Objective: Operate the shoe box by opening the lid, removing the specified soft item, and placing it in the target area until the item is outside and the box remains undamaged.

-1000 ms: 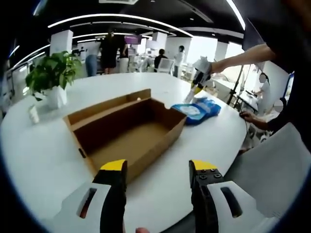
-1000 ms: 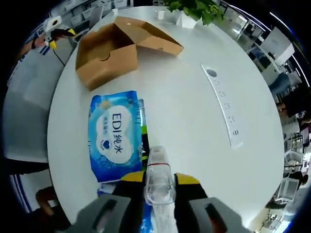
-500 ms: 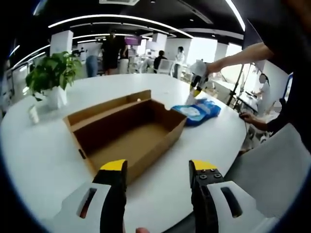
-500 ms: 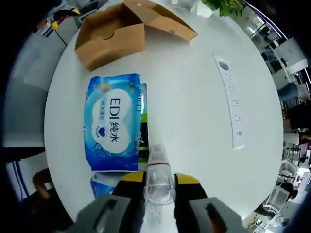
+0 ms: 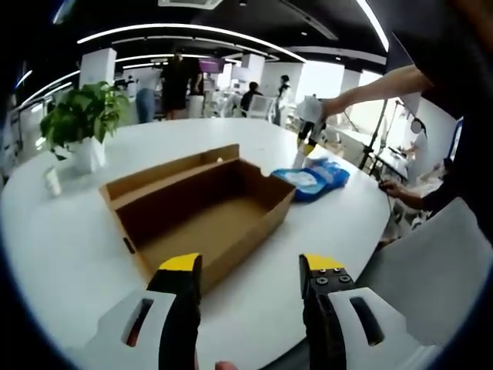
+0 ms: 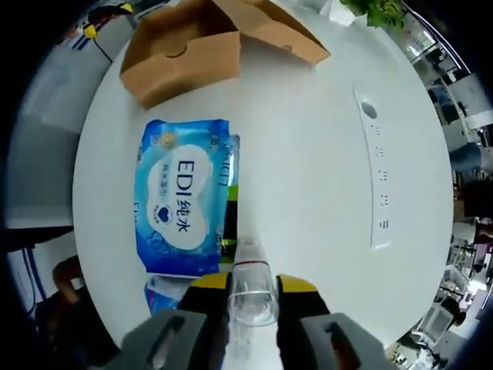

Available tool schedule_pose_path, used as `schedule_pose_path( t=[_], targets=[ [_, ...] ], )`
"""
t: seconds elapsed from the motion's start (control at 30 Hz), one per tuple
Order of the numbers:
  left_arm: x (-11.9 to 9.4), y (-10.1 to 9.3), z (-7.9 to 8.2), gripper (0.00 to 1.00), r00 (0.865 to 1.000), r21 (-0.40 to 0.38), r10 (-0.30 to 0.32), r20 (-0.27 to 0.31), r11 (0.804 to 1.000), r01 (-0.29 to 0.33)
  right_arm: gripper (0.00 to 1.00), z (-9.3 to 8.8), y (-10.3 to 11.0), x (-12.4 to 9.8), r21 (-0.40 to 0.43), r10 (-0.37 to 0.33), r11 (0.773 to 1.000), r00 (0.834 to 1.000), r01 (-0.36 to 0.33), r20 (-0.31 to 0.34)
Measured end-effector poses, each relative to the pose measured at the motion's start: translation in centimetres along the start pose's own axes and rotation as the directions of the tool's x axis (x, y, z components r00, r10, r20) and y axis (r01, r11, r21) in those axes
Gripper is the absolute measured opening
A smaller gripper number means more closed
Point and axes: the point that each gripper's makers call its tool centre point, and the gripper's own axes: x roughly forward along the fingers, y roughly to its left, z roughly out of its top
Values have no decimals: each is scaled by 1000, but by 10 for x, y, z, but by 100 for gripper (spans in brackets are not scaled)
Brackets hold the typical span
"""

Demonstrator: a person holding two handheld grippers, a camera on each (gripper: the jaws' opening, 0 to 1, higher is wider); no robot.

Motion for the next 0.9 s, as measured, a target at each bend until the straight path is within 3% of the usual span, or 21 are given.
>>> schedule_pose_path(
  t=[0.9],
  targets=[
    [-1, 0, -3, 52, 1000, -7, -4, -4, 1000, 4, 19, 0, 2, -2, 17, 3, 1000, 1000, -3, 4]
  ],
)
